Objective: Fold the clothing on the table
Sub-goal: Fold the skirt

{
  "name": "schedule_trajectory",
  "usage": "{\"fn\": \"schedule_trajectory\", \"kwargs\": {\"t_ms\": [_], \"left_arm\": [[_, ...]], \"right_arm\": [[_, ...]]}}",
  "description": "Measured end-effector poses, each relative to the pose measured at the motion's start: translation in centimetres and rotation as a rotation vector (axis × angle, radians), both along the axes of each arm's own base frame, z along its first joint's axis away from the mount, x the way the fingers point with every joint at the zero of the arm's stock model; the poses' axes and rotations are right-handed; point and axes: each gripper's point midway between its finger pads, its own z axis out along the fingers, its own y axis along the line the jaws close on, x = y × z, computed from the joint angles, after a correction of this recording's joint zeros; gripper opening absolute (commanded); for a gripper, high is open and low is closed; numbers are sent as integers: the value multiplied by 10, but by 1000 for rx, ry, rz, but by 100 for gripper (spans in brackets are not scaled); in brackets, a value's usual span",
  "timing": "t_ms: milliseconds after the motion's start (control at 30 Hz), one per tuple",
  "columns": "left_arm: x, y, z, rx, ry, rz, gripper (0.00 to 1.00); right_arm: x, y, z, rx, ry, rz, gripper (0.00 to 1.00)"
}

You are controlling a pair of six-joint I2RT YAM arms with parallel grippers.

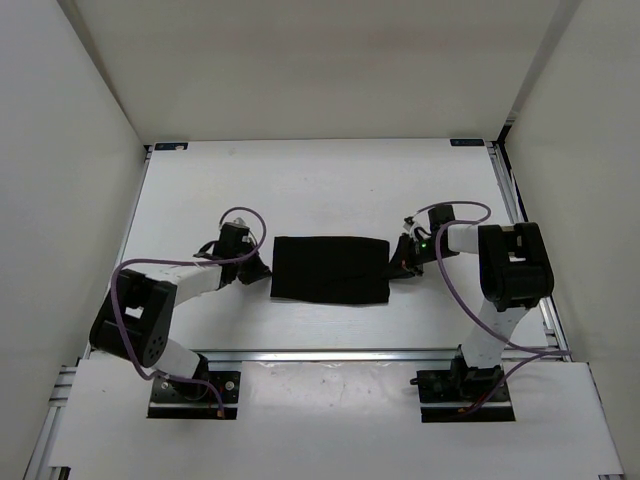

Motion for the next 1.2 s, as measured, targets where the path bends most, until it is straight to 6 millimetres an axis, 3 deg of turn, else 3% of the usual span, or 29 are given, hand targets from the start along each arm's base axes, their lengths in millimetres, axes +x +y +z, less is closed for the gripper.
{"fn": "schedule_trajectory", "kwargs": {"t_ms": [267,467,633,800,1000,1200], "left_arm": [[-2,-57,-1,-70,-25,-98,0],[-5,-82,1,-108,-20,-141,0],[-7,-86,1,-125,-8,-147,0],[-7,-86,1,-130,-3,-146,0],[-9,-87,1,-137,5,-148,0],[-8,-84,1,-145,13,-142,0]], "right_arm": [[0,-25,12,-76,-35,-37,0],[12,-24,56,-96,-147,-33,0],[27,10,98,-68,-275,47,0],[28,57,115,-26,-292,151,0],[29,115,111,22,-246,262,0],[29,158,91,44,-182,343,0]]}}
